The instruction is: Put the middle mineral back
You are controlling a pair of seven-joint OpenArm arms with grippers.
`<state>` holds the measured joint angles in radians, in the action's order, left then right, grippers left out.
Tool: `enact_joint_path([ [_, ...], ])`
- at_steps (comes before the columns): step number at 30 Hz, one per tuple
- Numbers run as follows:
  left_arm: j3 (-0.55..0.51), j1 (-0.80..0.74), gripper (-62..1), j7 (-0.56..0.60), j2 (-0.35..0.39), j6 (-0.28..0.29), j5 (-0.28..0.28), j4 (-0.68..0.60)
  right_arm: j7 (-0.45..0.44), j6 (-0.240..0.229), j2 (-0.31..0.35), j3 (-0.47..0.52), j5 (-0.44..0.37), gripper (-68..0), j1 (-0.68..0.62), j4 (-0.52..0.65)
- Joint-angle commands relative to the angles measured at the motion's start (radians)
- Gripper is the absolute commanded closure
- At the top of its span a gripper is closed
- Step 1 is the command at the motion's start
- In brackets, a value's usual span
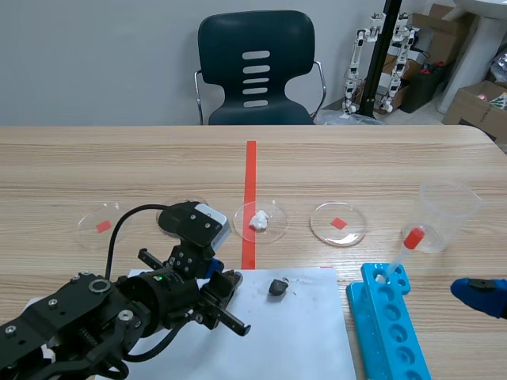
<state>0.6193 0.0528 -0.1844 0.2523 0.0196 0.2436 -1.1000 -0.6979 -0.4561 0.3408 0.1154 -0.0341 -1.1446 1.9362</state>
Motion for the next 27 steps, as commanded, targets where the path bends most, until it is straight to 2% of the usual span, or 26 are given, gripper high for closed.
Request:
enact_joint_path([
  [1, -0.007, 0.008, -11.7, 0.003, -0.005, 0.001, 0.006, -0.019, -0.015, -0.001, 0.0, 0.001, -0.015, -67.9, 0.001, 0.008],
  [20, -0.007, 0.008, -11.8, -0.023, -0.005, 0.001, 0.007, -0.011, -0.015, -0.001, 0.0, 0.001, -0.015, -67.9, 0.001, 0.008],
  [23, -0.007, 0.008, -16.6, -0.022, -0.005, 0.001, 0.007, -0.011, -0.015, -0.001, 0.0, 0.001, -0.015, -67.9, 0.001, 0.008],
  [27, -0.007, 0.008, -28.2, -0.022, -0.005, 0.001, 0.007, -0.011, -0.015, -0.001, 0.0, 0.001, -0.015, -67.9, 0.001, 0.008],
])
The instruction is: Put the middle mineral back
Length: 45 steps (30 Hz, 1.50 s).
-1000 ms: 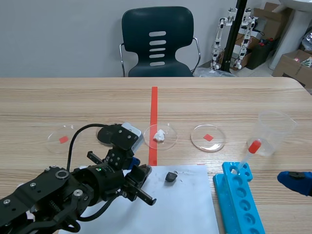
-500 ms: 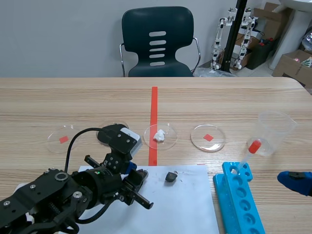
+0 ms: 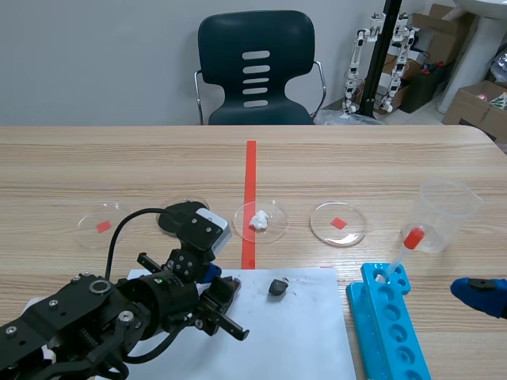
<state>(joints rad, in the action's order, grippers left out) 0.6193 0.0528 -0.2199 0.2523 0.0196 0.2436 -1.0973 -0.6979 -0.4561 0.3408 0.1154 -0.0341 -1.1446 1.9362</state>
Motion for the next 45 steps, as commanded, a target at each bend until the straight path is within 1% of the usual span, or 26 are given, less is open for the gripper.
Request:
enact_joint_path([
  [1, -0.007, 0.008, -32.2, 0.013, -0.005, 0.001, 0.007, -0.013, -0.015, -0.001, 0.0, 0.001, -0.015, -67.9, 0.001, 0.008],
  [4, -0.007, 0.008, -46.4, 0.013, -0.002, 0.001, 0.008, -0.015, -0.015, -0.001, 0.0, 0.001, -0.015, -67.9, 0.001, 0.008],
  [7, -0.007, 0.008, -62.3, 0.014, 0.004, 0.001, 0.03, -0.018, -0.015, -0.001, 0.0, 0.001, -0.015, -67.9, 0.001, 0.008],
  [10, -0.007, 0.006, -62.3, 0.014, 0.018, 0.001, 0.041, -0.032, -0.015, -0.001, 0.0, 0.001, -0.015, -67.9, 0.001, 0.008],
  [18, -0.01, -0.029, -62.3, 0.017, 0.063, 0.001, 0.04, -0.113, -0.015, -0.001, 0.0, 0.001, -0.014, -67.9, 0.001, 0.008],
  [21, -0.01, -0.041, -62.3, 0.021, 0.065, 0.002, 0.04, -0.134, -0.015, -0.001, 0.0, 0.001, -0.014, -67.9, 0.001, 0.008],
  [37, -0.01, -0.042, -62.3, 0.02, 0.064, 0.001, 0.04, -0.134, -0.015, -0.001, 0.0, 0.001, -0.015, -67.9, 0.001, 0.008],
  [41, -0.01, -0.042, -62.3, 0.02, 0.064, 0.001, 0.024, -0.134, -0.015, -0.001, 0.0, 0.001, -0.015, -67.9, 0.001, 0.008],
  [45, -0.01, -0.042, -62.3, 0.017, 0.064, 0.001, 0.024, -0.134, -0.015, -0.001, 0.0, 0.001, -0.015, -67.9, 0.001, 0.008],
])
